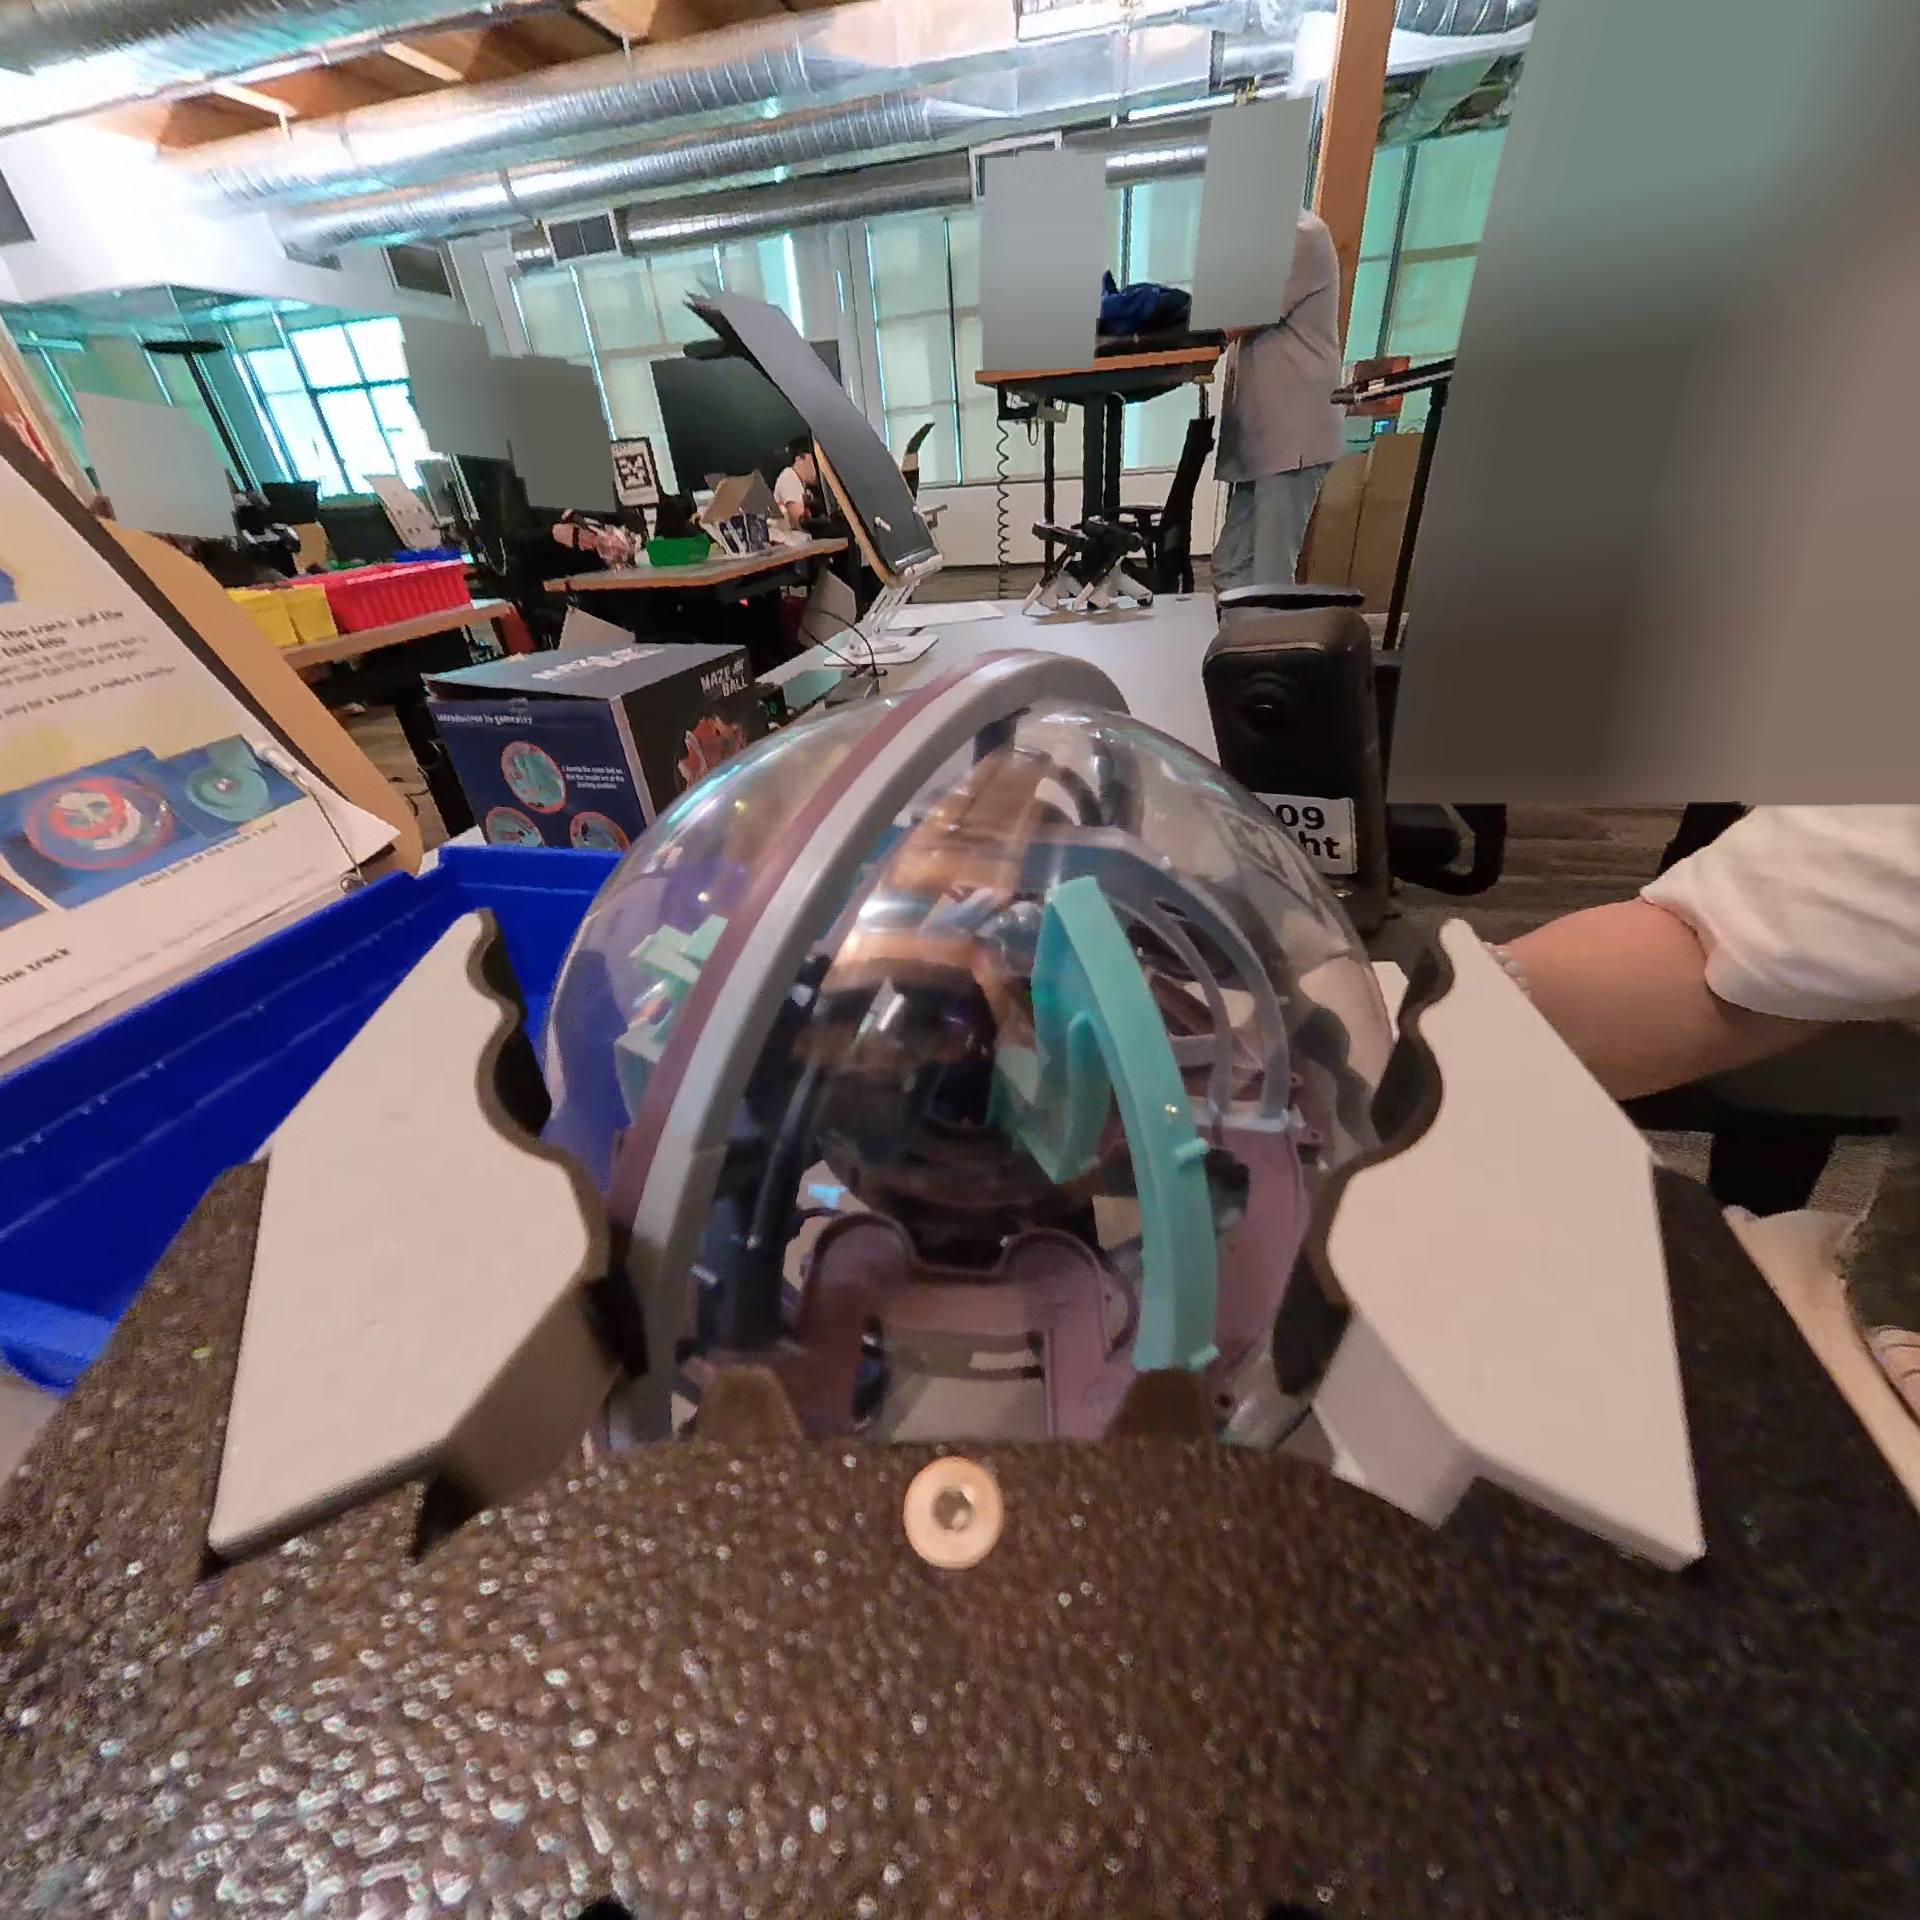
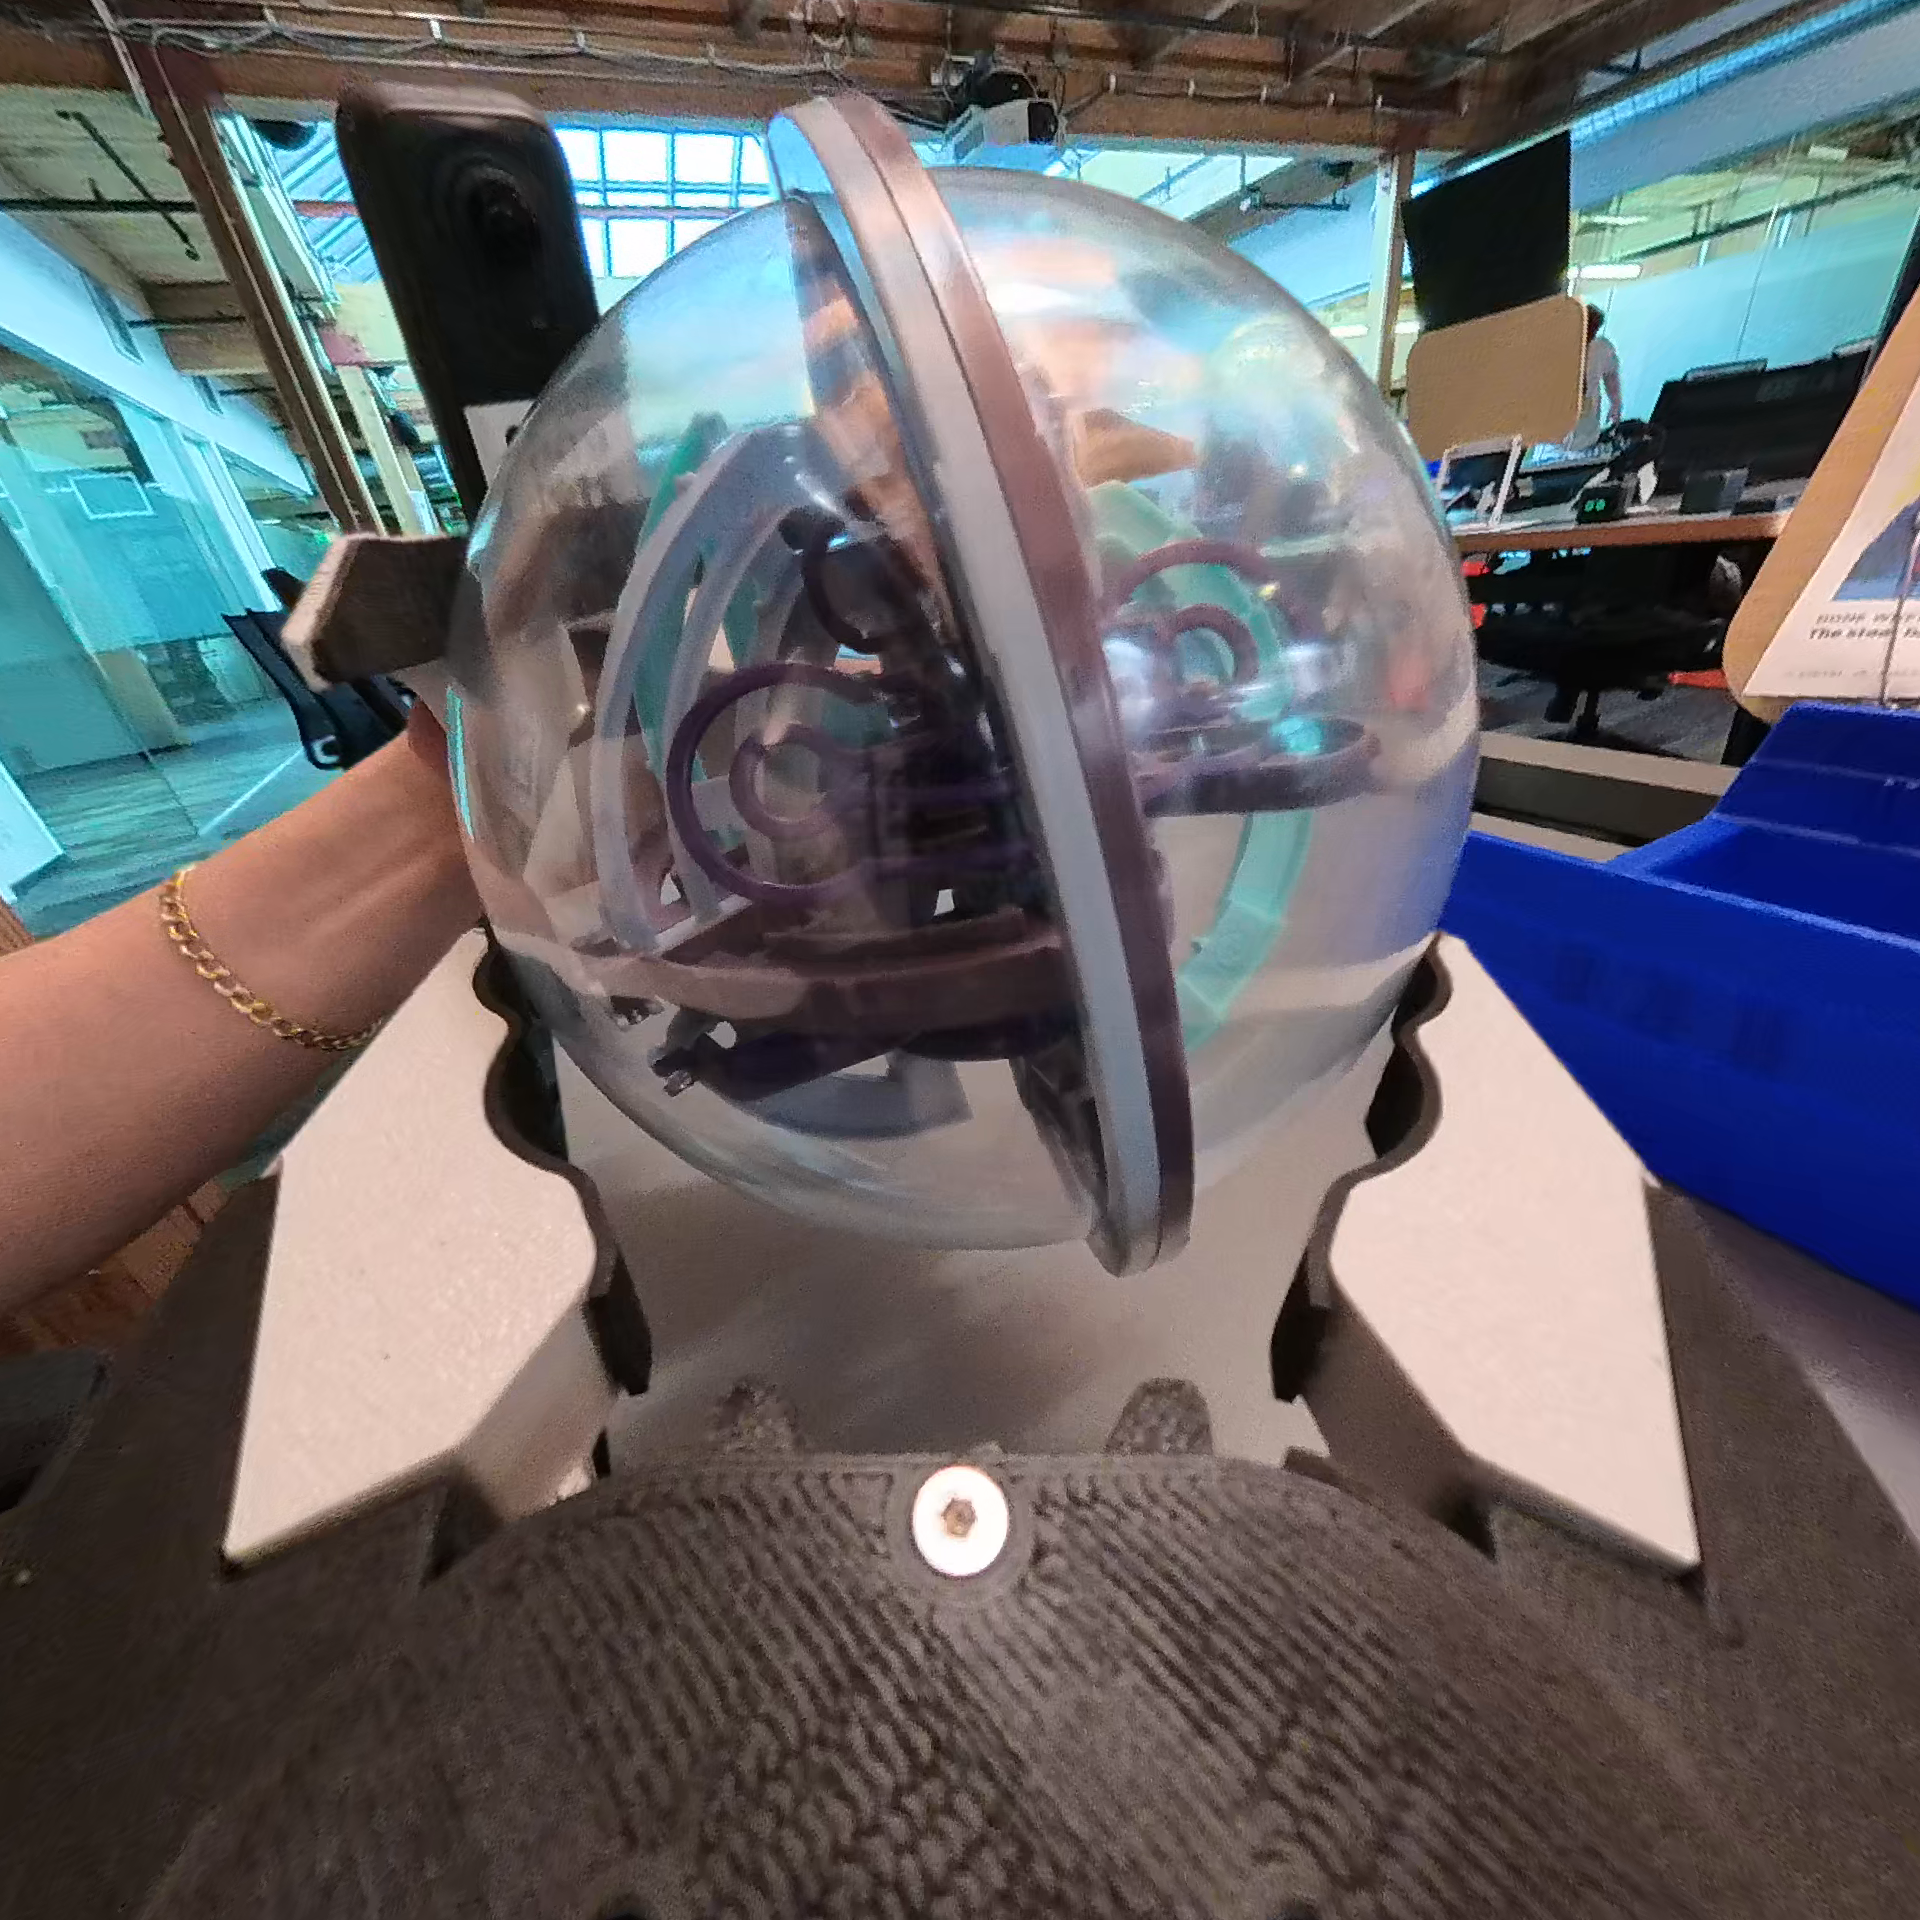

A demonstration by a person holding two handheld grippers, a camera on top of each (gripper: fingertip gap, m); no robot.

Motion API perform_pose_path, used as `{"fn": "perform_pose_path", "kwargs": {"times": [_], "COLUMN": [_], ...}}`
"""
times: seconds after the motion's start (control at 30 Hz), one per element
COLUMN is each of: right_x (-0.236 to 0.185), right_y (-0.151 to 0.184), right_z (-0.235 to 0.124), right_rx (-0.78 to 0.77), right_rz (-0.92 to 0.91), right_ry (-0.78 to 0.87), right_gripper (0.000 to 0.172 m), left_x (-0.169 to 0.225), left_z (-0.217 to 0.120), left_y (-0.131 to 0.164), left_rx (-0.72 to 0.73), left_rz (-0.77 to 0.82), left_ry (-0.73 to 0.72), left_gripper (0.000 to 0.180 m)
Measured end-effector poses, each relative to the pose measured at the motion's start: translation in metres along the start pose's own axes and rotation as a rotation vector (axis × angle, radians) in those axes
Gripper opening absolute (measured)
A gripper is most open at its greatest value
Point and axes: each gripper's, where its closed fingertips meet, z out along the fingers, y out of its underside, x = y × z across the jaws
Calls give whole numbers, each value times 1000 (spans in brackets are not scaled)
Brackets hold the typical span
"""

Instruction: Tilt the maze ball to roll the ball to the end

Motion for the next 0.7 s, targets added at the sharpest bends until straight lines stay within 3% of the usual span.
{"fn": "perform_pose_path", "kwargs": {"times": [0.43, 0.7], "right_x": [2, 0], "right_y": [-15, -25], "right_z": [-10, -11], "right_rx": [25, 74], "right_rz": [-240, -184], "right_ry": [-54, -61], "right_gripper": [157, 157], "left_x": [14, 15], "left_z": [5, 7], "left_y": [-15, -23], "left_rx": [90, 93], "left_rz": [181, 195], "left_ry": [-24, -47], "left_gripper": [157, 157]}}
